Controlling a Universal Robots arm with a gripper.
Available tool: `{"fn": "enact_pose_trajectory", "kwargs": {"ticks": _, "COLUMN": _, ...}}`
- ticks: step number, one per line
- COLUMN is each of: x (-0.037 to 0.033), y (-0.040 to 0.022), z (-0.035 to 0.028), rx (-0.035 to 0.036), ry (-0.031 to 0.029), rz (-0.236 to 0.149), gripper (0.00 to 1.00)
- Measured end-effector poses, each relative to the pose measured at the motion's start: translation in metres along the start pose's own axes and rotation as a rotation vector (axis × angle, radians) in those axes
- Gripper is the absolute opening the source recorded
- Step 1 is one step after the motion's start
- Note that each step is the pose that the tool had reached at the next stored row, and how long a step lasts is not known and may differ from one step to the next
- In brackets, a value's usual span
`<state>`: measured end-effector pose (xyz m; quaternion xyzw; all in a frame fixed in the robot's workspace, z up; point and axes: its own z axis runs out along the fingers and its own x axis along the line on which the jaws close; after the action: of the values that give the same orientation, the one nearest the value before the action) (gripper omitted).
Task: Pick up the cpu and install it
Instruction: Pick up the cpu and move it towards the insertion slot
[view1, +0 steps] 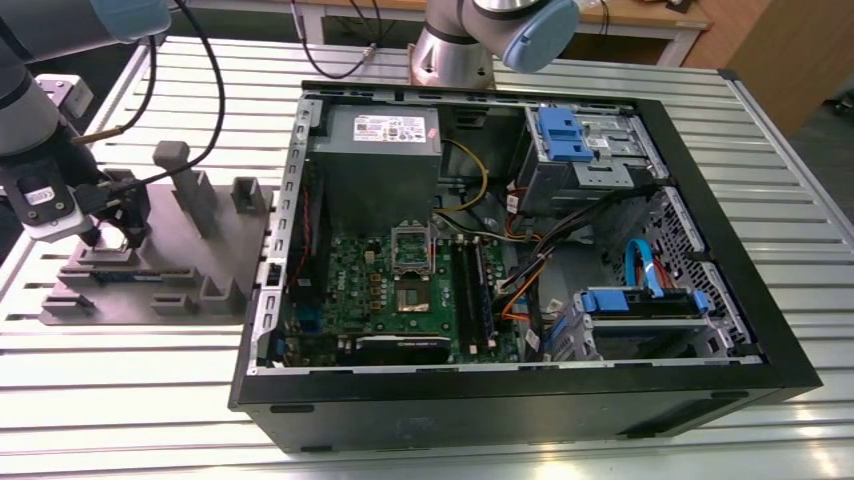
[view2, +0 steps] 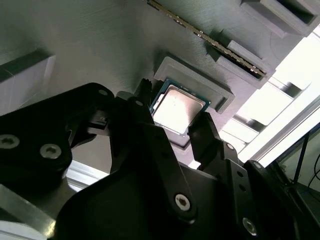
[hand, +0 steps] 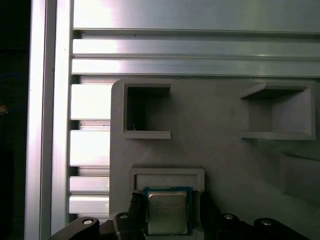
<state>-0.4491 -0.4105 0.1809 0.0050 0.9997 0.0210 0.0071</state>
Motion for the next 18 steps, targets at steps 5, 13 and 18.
{"fn": "enact_pose_trajectory", "kwargs": {"ticks": 5, "x": 0.0001, "y": -0.0005, "z": -0.0006, "rx": 0.0002, "ry": 0.0005, "rz": 0.000, "gripper": 0.57}}
{"fn": "enact_pose_trajectory", "kwargs": {"ticks": 13, "x": 0.0000, "y": -0.0010, "z": -0.0013, "rx": 0.0001, "ry": 0.0002, "rz": 0.000, "gripper": 0.57}}
{"fn": "enact_pose_trajectory", "kwargs": {"ticks": 18, "x": -0.0001, "y": -0.0009, "z": -0.0029, "rx": -0.0001, "ry": -0.0001, "rz": 0.000, "gripper": 0.48}}
